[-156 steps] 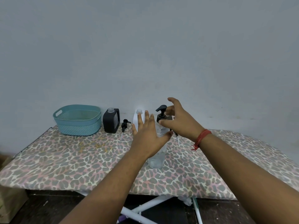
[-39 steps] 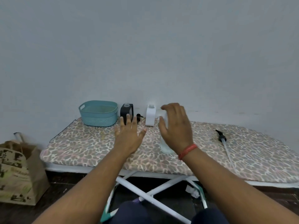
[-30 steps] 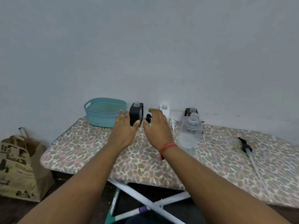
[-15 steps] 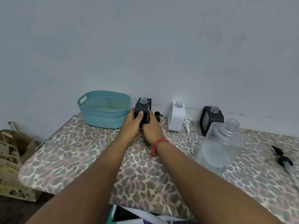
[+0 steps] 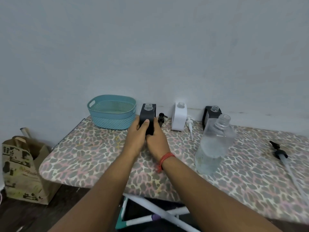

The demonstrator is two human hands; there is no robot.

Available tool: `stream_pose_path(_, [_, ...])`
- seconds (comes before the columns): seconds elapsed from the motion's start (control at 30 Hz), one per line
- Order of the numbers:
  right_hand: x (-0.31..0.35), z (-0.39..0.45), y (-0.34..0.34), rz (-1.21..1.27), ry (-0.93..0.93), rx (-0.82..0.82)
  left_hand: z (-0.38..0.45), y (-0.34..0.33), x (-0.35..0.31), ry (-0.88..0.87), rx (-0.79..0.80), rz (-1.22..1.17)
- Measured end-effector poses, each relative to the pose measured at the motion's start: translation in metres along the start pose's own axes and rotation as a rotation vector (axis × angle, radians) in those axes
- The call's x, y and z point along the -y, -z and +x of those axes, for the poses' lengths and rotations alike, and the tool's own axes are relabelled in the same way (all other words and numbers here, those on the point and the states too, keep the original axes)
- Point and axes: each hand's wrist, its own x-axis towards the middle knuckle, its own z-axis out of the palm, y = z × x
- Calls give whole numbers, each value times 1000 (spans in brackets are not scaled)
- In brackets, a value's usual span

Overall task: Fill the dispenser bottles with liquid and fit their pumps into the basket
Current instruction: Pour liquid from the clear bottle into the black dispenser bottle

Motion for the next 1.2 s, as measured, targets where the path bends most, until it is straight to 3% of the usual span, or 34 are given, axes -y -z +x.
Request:
stream_pose_path(0.37, [5,-106,42,-16,-23,-74,-102,-23,-5,27,104,6])
stream_pose_path(0.63, [-6,-127,76,-50,-10,-75,-123,-54,2,41,164,24])
stream_pose_path(0.87, [-9,-134,96,-132,30,-32,-119,-58,5,22,122,80])
stream_pose_path(1.07, [-23,-147,133,-290,228,-492,-104,-53,-2,-4,91,289])
stream_pose_path(1.2, [-21,-132,159,-344,137,-622,-84,-60,-10,-104,112,596])
